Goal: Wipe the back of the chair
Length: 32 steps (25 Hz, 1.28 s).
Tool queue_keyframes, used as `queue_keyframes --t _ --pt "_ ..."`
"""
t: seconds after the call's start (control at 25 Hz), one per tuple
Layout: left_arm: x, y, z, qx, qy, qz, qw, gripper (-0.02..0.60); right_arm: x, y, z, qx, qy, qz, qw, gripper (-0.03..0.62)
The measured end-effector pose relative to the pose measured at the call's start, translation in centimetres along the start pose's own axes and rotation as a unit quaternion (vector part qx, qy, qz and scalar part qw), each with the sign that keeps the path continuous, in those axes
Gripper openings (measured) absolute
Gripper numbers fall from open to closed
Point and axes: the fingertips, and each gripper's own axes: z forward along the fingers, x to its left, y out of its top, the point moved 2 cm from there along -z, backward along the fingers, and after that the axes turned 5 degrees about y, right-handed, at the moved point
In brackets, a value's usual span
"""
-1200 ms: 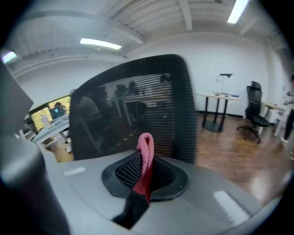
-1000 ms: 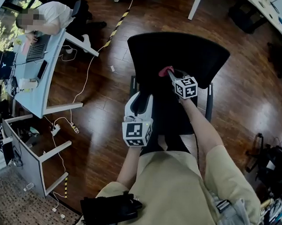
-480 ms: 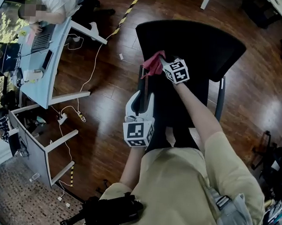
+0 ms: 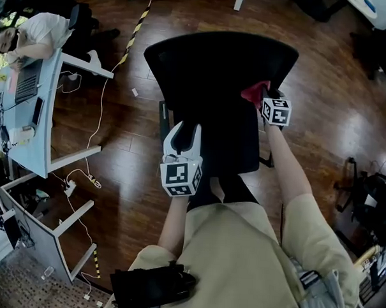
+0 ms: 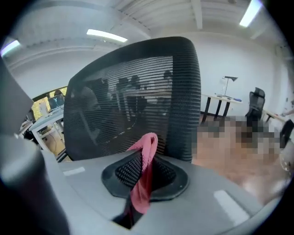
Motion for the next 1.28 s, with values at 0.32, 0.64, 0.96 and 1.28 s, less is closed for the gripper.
queue_keyframes --t 0.32,0.64,0.96,1.28 --pt "2.7 -1.9 -1.7 0.025 0.035 0.006 0.9991 0.140 26.9 0.0 6.3 -0.015 0.300 0.035 0.953 0.026" --pt "6.2 -2.6 -5.4 0.036 0.086 0.002 0.9956 0.140 36.2 2.6 10.7 -0.001 0.365 -0.128 0.922 0.025" --pt "3.8 -2.7 -2.2 0.038 0.030 0.007 0.9988 0.140 13.8 0.9 6.6 0.034 0.146 -0.118 0.982 0.025" --pt "0.6 -1.7 0.0 0.028 -0.014 0.018 0.9993 0.140 0.8 -2.8 1.6 0.062 -0.010 -0.034 0.997 0.025"
